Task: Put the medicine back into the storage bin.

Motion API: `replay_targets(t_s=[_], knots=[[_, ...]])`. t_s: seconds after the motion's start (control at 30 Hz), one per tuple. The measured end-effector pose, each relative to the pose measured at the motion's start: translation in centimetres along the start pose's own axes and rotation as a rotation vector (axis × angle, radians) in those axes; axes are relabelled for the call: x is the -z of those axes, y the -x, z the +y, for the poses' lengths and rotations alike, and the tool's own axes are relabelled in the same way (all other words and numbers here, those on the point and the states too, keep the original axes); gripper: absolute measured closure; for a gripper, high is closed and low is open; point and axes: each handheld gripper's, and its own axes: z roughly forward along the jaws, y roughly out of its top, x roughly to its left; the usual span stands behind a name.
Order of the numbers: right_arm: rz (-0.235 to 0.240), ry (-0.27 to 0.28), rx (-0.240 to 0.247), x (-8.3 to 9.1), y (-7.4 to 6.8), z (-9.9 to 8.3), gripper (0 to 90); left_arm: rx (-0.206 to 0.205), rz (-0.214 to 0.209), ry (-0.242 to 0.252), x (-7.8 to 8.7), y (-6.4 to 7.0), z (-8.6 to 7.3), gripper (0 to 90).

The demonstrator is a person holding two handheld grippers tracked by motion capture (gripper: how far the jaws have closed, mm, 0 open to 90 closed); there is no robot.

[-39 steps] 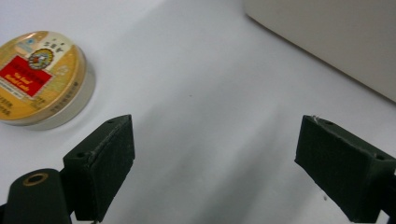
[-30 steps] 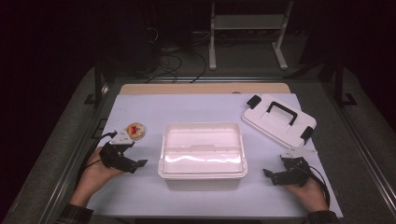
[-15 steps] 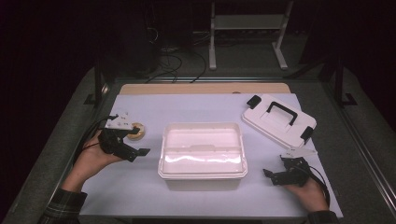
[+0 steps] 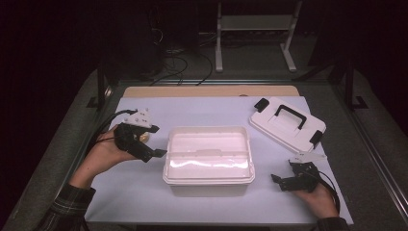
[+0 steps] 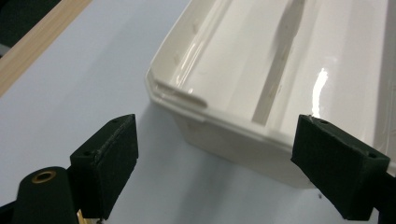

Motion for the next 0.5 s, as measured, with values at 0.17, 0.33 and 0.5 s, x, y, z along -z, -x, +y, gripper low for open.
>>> replay_targets(t_s=[0.17, 0.33, 0.5], knots=[[0.000, 0.000, 0.000, 0.0, 0.0, 0.0, 9.2, -0.023, -0.041, -0.008, -0.6, 0.1, 1.5, 16.1], [0.001, 0.001, 0.000, 0.0, 0.0, 0.0, 9.2, -0.064, -0.067, -0.035, -1.6, 0.6, 2.8, 17.8], [0.001, 0.001, -0.001, 0.0, 0.0, 0.0, 9.2, -0.107, -0.102, -0.041, -2.4, 1.1, 4.1, 24.9]])
